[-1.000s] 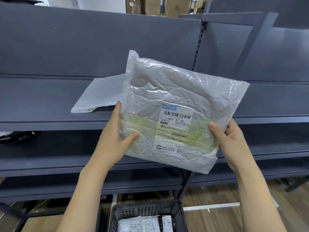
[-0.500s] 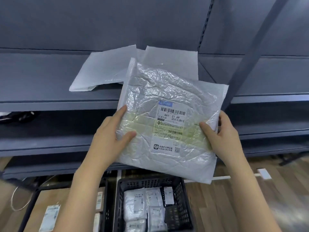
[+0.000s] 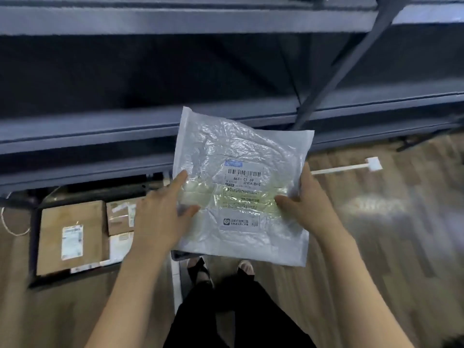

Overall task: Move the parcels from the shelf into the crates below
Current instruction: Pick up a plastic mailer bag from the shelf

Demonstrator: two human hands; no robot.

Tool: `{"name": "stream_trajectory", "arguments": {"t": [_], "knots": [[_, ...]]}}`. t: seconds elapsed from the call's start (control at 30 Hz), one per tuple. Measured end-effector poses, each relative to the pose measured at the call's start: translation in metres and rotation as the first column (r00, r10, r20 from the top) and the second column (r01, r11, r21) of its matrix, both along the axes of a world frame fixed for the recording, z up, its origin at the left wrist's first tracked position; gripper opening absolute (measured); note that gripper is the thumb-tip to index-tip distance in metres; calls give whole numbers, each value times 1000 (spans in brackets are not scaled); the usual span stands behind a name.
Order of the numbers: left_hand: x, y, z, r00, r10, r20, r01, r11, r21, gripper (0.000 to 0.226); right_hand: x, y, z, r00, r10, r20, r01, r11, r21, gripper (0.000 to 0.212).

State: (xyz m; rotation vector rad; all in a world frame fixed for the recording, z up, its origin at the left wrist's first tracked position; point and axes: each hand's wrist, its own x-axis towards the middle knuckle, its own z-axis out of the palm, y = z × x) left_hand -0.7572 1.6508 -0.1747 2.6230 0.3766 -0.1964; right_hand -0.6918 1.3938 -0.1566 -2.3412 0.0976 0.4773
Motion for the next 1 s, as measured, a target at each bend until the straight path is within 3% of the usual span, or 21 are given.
{"name": "stream_trajectory", "arguments": {"t": [0.07,0.27,0.47,0.6,0.77,1.0], "knots": [[-17,-5,-34,997,3,-74,-7,999,-53,72,-10,0,-34,995,-25,-98,21,999,-36,73],[-60,-15,-124,945,121,-304,-131,991,-11,69,-35,7,-141,957,16,-290,-59,988,-140,85],[-94,-37,-241,771,162,-616,-249,967,-58,58,-59,-6,-251,852,78,-518,-239,938,-252,84],[-96,-43,-317,739,122,-663,-202,978,-45,60,-54,-11,-327,798,103,-594,-308,917,-254,84],[-68,-33,-402,783,78,-617,-150,987,-65,62,-26,-3,-410,827,123,-548,-318,907,-276,80],[-26,-13,-510,823,60,-565,-108,993,-52,58,21,13,-530,865,174,-471,-319,915,-247,43]]}}
